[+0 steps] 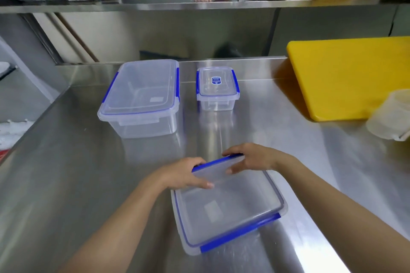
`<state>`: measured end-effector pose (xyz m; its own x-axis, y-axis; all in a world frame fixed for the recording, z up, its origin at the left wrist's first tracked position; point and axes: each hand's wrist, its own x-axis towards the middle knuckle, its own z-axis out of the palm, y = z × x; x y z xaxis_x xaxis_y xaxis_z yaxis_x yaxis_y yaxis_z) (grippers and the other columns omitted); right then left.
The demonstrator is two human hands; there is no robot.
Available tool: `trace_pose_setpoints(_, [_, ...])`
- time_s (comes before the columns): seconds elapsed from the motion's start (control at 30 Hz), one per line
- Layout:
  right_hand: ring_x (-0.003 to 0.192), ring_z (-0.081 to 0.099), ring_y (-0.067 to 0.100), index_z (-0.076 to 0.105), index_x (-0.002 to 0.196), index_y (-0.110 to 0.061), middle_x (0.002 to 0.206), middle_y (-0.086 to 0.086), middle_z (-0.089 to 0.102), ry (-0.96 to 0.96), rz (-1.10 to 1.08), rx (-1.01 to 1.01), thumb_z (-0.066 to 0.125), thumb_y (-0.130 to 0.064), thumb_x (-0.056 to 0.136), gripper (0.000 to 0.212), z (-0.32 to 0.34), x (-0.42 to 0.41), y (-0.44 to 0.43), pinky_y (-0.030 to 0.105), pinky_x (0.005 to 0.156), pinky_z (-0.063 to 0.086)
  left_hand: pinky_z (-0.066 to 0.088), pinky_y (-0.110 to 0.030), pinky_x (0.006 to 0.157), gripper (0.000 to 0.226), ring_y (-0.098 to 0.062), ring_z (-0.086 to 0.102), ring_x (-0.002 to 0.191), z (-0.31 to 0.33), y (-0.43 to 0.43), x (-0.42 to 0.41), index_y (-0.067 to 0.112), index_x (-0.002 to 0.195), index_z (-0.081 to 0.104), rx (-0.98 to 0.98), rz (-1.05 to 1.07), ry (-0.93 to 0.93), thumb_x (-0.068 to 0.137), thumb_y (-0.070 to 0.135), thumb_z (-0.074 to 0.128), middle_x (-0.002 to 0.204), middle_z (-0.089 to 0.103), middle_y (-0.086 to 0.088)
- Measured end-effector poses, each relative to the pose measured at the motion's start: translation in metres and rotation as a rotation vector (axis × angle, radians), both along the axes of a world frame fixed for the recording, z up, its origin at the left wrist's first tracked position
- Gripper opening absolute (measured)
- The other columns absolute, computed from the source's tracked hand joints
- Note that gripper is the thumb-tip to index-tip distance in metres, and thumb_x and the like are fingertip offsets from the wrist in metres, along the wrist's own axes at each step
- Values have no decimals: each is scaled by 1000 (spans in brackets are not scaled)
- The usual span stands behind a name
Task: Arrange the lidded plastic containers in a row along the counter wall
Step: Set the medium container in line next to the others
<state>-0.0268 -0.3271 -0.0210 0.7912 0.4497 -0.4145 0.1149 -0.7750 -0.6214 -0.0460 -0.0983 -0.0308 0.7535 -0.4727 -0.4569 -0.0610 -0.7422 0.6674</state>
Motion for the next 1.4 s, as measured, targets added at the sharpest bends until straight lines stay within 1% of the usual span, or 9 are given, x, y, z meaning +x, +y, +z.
trace_pose_setpoints(0.3, [104, 49, 12, 43, 131, -24, 128, -1, 54, -95, -94, 15, 69, -52, 71, 71, -10, -9, -5, 25, 90, 37, 50, -34, 82, 45, -10, 62, 86, -7, 4, -20, 33, 99, 59, -68, 142, -111, 65, 60, 70, 95, 66, 8])
trace_pose_setpoints(0.5, [102, 55, 23, 46, 124, -21, 120, 5, 58, -208, -250, -91, 56, -61, 77, 63, -20, -17, -10, 38, 88, 48, 30, -32, 102, 53, -26, 44, 119, -17, -6, -29, 14, 127, 48, 29, 385, -558, 82, 37, 64, 126, 48, -10])
trace_pose_setpoints(0.67, [93, 57, 32, 47, 110, -14, 107, 14, 60, -445, -529, -292, 34, -60, 87, 54, -30, -28, -7, 38, 73, 44, 34, -38, 94, 46, -35, 46, 108, -17, -20, -33, 6, 117, 52, 58, 592, -715, 78, 25, 69, 112, 49, -16])
trace_pose_setpoints(0.8, [84, 62, 37, 44, 106, -10, 95, 15, 65, -552, -606, -423, 28, -56, 91, 51, -37, -36, -4, 37, 65, 43, 36, -31, 90, 57, -25, 46, 111, -25, -38, -39, 12, 124, 46, -35, 499, -638, 78, 39, 67, 116, 47, -6])
trace_pose_setpoints(0.9, [79, 62, 34, 43, 101, -9, 90, 14, 66, -545, -644, -446, 27, -56, 91, 50, -41, -41, -9, 34, 58, 39, 25, -21, 98, 98, -1, 28, 125, -34, -48, -42, 29, 145, 9, -233, 321, -299, 70, 56, 66, 137, 23, 15])
trace_pose_setpoints(1.0, [84, 61, 34, 38, 118, -11, 100, 12, 64, -471, -673, -458, 26, -62, 87, 61, -38, -44, -21, 36, 62, 41, 12, -25, 111, 134, 6, -1, 133, -41, -50, -39, 35, 140, -22, -238, 193, -168, 50, 69, 70, 147, -12, 23])
trace_pose_setpoints(1.1, [108, 53, 34, 15, 140, -22, 133, 11, 45, -498, -551, -306, 34, -66, 83, 74, -33, -49, -33, 40, 80, 43, 15, -31, 114, 132, 1, 2, 138, -40, -52, -32, 43, 139, -18, -244, 141, -221, 48, 60, 76, 152, -11, 20])
trace_pose_setpoints(1.23, [138, 17, 21, 13, 142, -30, 155, 2, 13, -566, -295, -164, 41, -71, 77, 82, -31, -57, -44, 38, 110, 16, 19, -21, 105, 124, 6, 11, 133, -38, -64, -27, 47, 137, -14, -301, 117, -251, 52, 57, 76, 147, -3, 25])
trace_pose_setpoints(1.4, [136, 18, 15, 30, 138, -30, 150, -3, 25, -605, -100, -249, 44, -77, 69, 84, -21, -61, -69, 33, 110, 10, 30, -31, 109, 124, -5, 21, 134, -37, -92, -20, 36, 144, -7, -315, 133, -268, 58, 48, 81, 149, -2, 17])
